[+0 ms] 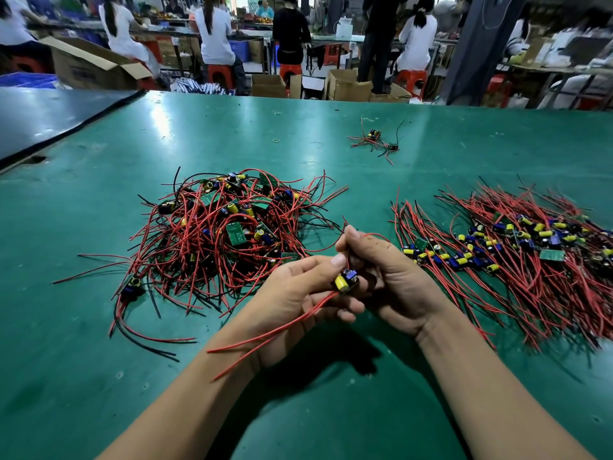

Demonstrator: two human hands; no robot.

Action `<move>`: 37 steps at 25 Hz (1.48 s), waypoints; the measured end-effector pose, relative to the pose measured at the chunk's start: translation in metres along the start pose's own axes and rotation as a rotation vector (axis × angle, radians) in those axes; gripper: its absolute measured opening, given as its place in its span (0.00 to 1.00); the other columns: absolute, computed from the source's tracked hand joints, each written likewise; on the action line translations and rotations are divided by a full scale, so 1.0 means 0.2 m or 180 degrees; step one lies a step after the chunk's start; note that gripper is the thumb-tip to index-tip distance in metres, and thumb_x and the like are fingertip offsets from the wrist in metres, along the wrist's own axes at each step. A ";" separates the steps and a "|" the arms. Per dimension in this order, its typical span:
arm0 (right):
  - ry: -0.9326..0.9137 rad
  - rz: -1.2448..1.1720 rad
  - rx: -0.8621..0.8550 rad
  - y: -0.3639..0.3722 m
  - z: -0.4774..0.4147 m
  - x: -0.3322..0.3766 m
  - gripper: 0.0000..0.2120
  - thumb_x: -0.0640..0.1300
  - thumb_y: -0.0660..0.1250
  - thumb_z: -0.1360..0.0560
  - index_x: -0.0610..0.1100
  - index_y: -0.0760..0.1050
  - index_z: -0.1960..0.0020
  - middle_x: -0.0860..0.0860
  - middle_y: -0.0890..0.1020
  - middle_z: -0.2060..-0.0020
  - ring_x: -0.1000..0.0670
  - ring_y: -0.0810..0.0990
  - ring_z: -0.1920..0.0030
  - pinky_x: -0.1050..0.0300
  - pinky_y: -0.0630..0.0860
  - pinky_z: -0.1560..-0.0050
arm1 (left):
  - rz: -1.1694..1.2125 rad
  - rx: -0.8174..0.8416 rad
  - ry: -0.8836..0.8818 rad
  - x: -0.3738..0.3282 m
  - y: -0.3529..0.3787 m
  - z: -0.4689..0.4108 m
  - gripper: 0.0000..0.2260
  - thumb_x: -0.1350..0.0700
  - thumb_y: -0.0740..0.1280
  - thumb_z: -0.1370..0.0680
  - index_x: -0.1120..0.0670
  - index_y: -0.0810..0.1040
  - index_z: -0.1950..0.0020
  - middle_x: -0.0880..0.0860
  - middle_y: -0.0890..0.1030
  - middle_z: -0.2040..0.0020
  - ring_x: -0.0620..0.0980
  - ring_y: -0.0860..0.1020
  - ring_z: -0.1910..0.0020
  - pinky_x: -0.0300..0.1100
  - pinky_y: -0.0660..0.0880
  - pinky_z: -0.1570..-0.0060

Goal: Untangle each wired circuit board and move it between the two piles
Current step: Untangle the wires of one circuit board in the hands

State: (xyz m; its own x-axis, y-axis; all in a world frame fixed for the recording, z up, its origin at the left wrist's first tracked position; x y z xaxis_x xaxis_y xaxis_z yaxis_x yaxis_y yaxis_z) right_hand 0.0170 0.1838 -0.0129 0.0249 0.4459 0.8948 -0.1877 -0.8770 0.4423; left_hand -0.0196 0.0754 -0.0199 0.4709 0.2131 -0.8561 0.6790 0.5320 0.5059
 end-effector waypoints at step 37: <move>0.0327 0.0378 -0.0538 -0.12 -0.04 -0.05 0.14 0.56 0.70 0.28 0.47 0.85 0.61 0.49 0.65 0.76 0.53 0.64 0.79 0.63 0.62 0.74 | -0.0403 -0.0091 -0.0100 0.08 0.00 -0.02 0.11 0.62 0.59 0.19 0.58 0.80 0.54 0.62 0.84 0.53 0.56 0.84 0.63 0.42 0.78 0.66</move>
State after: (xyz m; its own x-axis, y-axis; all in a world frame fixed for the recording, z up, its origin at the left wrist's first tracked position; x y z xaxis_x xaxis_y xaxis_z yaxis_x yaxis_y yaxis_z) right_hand 0.0130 0.2011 -0.0331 -0.1056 0.3647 0.9251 -0.3453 -0.8859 0.3098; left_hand -0.0144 0.0819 -0.0332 0.4002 0.1172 -0.9089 0.7181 0.5762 0.3904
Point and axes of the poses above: each hand's wrist, its own z-axis away from the middle knuckle, its own y-axis out of the palm, x = y × z, the point moved 5 cm from there along -z, towards the middle knuckle
